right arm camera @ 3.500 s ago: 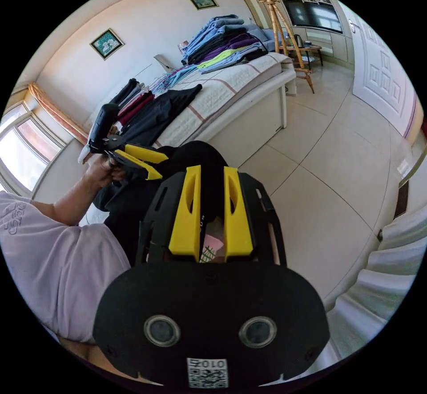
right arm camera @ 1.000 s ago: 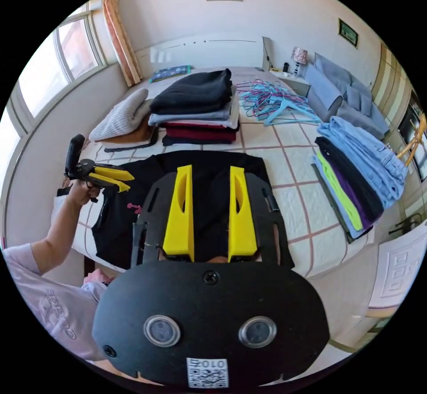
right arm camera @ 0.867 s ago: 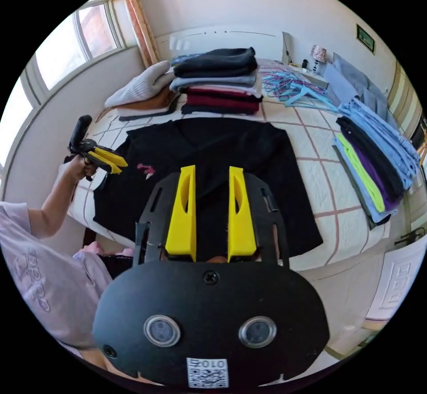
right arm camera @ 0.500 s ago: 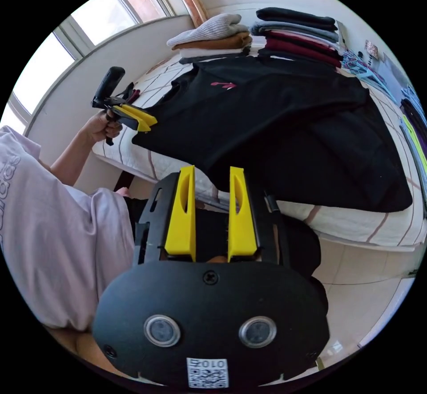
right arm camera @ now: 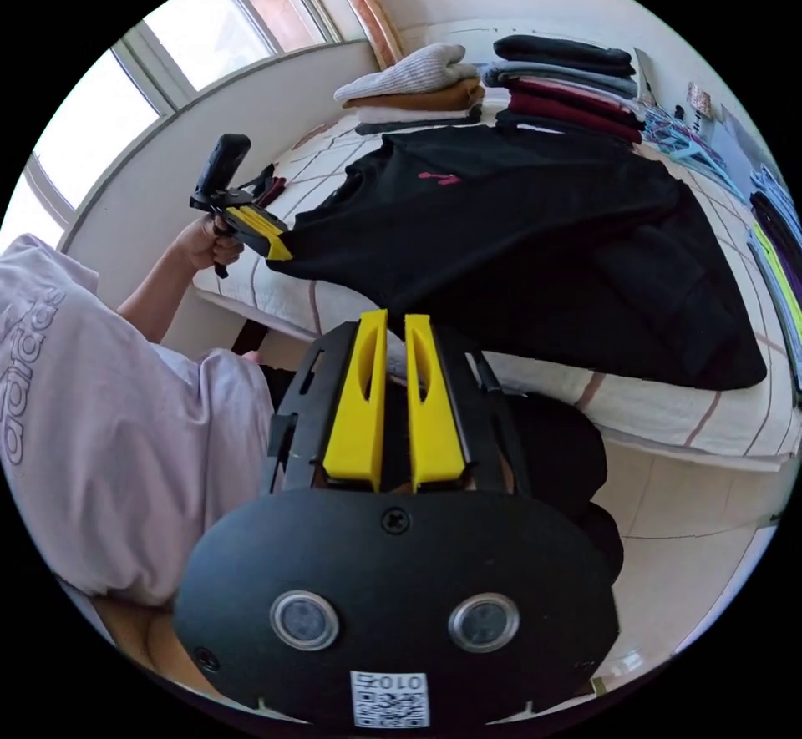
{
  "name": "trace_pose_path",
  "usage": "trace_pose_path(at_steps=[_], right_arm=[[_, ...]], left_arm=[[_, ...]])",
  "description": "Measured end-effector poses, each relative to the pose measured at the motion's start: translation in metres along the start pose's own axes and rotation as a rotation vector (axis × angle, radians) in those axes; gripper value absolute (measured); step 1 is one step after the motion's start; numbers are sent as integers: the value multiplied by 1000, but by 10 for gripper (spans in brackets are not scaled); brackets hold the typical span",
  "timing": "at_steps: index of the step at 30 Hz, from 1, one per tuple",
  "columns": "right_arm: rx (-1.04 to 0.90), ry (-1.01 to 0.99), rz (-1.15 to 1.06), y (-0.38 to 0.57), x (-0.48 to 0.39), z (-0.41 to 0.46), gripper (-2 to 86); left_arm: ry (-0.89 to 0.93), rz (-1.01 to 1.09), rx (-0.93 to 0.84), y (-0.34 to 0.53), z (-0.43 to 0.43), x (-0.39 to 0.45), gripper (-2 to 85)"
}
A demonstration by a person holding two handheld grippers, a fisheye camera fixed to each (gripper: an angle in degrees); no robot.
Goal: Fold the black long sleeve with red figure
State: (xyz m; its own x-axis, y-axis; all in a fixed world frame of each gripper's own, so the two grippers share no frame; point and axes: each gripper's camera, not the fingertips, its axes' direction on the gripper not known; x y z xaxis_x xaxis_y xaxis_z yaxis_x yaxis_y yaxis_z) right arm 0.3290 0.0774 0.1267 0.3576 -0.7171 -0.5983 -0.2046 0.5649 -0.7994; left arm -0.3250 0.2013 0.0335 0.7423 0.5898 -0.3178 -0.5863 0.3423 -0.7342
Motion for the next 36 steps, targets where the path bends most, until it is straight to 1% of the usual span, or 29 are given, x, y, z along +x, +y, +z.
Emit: trace_pose_path(at_steps=[3, 6, 9, 11, 14, 16, 17, 19, 21, 22, 24, 27, 29, 32, 36], right_arm=[[-62, -55, 63, -3, 16, 24, 33], [-113, -19, 87, -10, 15, 43, 33], [-117, 43, 65, -15, 5, 40, 36], [-154, 78, 60, -16, 1, 36, 39], [-109, 164, 72, -13, -13, 18, 40], [-33, 209, 80, -13, -27, 7, 39], [31, 216, 62, -16, -40, 3, 39], [100, 187, 4, -26, -59, 6, 39], [96, 141, -67, -40, -75, 21, 39], [54, 113, -111, -51, -83, 35, 39], [-11, 97, -168, -66, -96, 56, 39], [-14, 120, -236, -81, -115, 78, 38], [-55, 148, -265, -90, -121, 99, 37], [-140, 166, -257, -99, -115, 131, 35], [-134, 100, -210, -102, -113, 128, 31]], left_arm=[[25, -79, -33, 14, 19, -22, 0], [24, -115, -53, 25, 35, -31, 1], [0, -87, 0, 39, 26, -26, 6], [-18, -53, 24, 50, 15, -19, 9], [-90, -74, 58, 72, -13, -9, 14], [-204, -127, 140, 94, -41, -4, 17], [-233, -142, 166, 99, -48, -3, 18], [-332, -207, 283, 117, -69, -9, 25], [-345, -269, 342, 125, -78, -22, 32], [-348, -306, 360, 127, -80, -31, 36], [-370, -342, 344, 129, -81, -40, 43], [-420, -335, 312, 134, -83, -39, 51], [-420, -337, 303, 142, -83, -38, 56], [-364, -366, 291, 161, -82, -42, 64], [-271, -408, 315, 187, -82, -49, 80]])
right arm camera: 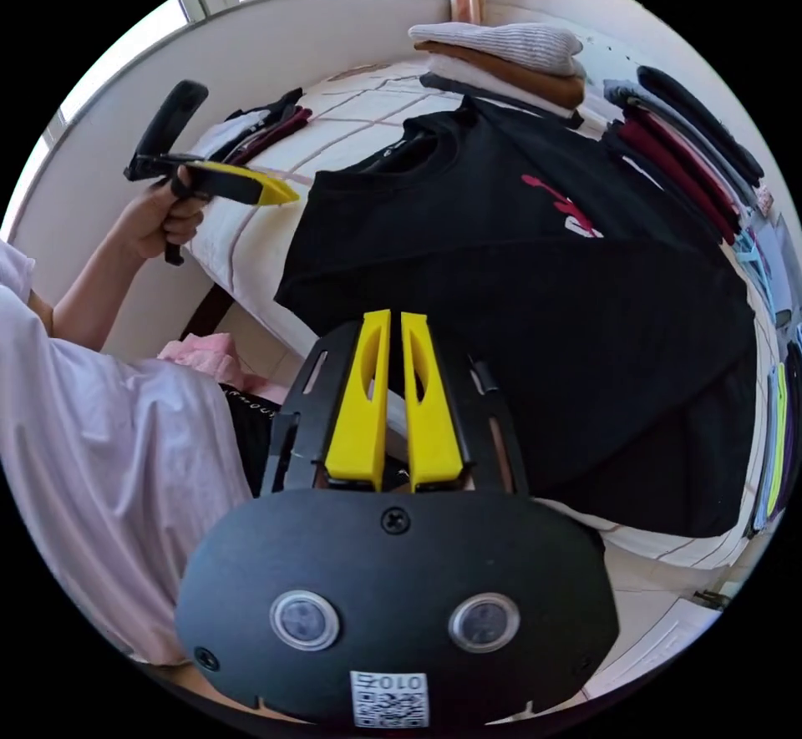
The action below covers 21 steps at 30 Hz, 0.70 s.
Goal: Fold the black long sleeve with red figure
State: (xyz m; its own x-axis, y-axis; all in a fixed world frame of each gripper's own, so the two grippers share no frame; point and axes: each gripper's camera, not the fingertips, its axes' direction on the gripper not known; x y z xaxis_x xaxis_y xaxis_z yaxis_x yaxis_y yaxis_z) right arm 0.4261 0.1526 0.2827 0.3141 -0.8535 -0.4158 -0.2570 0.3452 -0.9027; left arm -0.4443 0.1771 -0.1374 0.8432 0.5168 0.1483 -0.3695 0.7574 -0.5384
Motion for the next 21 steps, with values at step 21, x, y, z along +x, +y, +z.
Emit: trace_pose_path(at_steps=[21], right_arm=[[114, 85, -44, -14, -136, 8, 103]], left_arm=[[234, -57, 56, -4, -9, -27, 29]])
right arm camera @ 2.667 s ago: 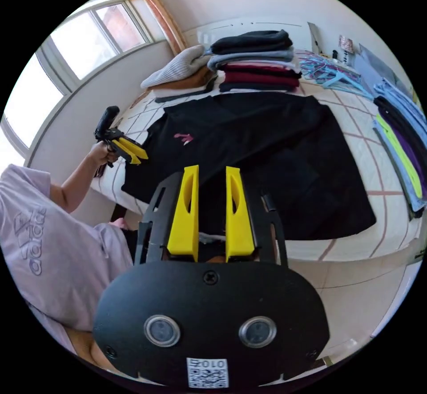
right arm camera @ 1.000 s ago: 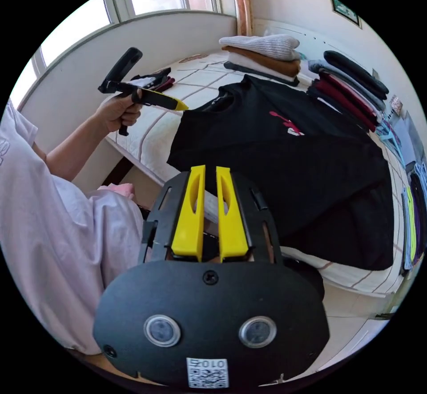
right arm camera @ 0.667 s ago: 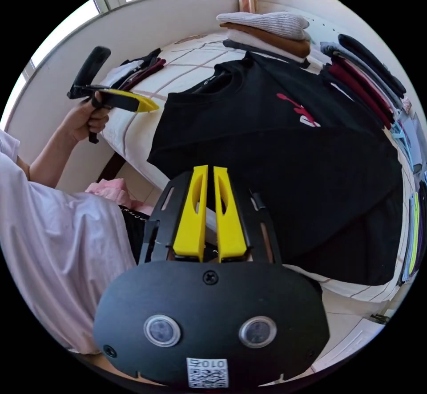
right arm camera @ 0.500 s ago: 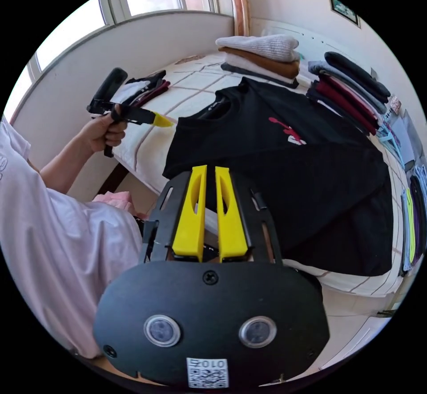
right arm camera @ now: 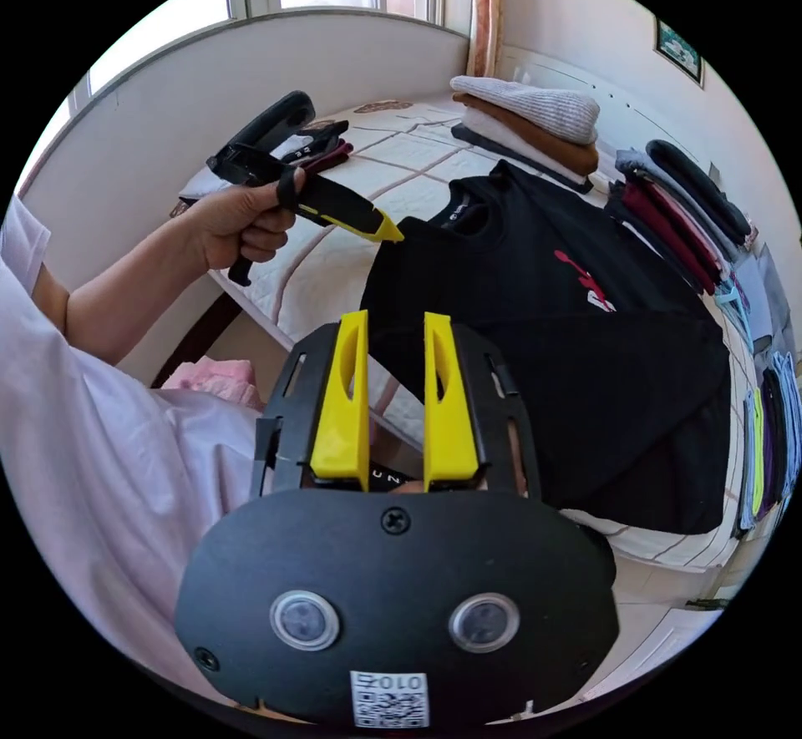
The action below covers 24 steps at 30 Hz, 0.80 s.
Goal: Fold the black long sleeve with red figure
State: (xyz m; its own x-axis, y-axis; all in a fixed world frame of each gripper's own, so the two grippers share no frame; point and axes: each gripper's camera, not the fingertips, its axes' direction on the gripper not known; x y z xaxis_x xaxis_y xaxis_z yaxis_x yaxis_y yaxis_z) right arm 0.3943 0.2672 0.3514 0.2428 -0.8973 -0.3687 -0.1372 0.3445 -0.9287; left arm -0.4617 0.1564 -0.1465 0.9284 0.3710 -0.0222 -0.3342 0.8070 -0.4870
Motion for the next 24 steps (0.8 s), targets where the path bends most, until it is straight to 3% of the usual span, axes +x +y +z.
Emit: trace_pose_path(at_steps=[3, 7, 11, 15, 17, 19, 21, 24], right_arm=[[18, -10, 52, -15, -14, 5, 131], [14, 179, 33, -38, -40, 18, 141], [27, 331, 36, -50, -49, 22, 79], [60, 334, 77, -47, -37, 3, 34], [67, 241, 135, -42, -13, -17, 28], [60, 153, 167, -41, 9, -32, 25], [43, 82, 179, -43, 27, -43, 24], [41, 26, 180, -49, 42, -54, 23]], left_arm=[[48, 22, 20, -2, -7, 14, 27], [71, 66, 23, -6, -11, 36, 29], [94, 95, 22, -8, -10, 50, 37], [117, 246, 43, -9, -22, 70, 58], [-42, 408, 50, -8, -35, 90, 73], [-444, 607, 22, -6, -34, 116, 94], [-651, 741, -35, -9, -18, 128, 107], [-777, 922, -160, -21, 18, 136, 120]])
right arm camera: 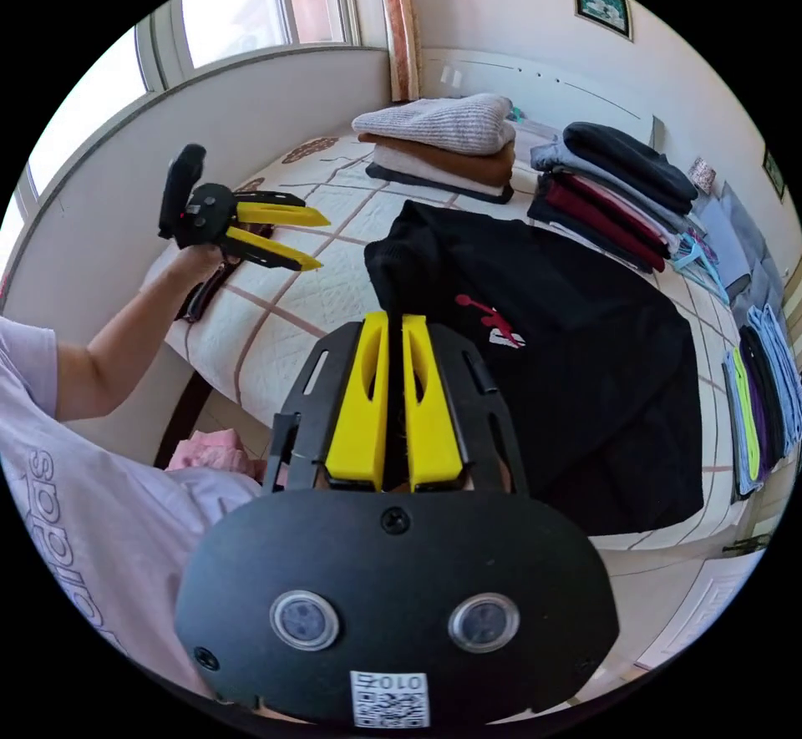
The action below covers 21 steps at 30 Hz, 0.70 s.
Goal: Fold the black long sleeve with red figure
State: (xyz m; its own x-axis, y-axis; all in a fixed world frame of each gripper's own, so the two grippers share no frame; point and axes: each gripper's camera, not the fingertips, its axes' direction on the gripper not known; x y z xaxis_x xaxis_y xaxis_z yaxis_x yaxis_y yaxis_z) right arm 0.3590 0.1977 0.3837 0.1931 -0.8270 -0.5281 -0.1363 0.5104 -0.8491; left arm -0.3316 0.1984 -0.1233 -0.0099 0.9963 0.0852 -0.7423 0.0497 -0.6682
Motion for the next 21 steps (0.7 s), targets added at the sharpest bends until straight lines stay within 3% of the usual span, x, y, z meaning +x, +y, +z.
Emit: trace_pose_path(at_steps=[7, 9, 13, 21], right_arm=[[1, -42, 3, -4, 4, -15, 22], [6, -44, 5, -4, 6, -20, 22], [14, -45, -11, -4, 5, -32, 21], [20, -30, 9, 3, 8, -55, 21]], left_arm=[[39, 283, -18, -47, 35, 29, 133], [19, 300, -18, -56, 37, 40, 132], [-195, 269, -31, -66, 43, 58, 121], [-265, 305, -51, -65, 49, 75, 89]])
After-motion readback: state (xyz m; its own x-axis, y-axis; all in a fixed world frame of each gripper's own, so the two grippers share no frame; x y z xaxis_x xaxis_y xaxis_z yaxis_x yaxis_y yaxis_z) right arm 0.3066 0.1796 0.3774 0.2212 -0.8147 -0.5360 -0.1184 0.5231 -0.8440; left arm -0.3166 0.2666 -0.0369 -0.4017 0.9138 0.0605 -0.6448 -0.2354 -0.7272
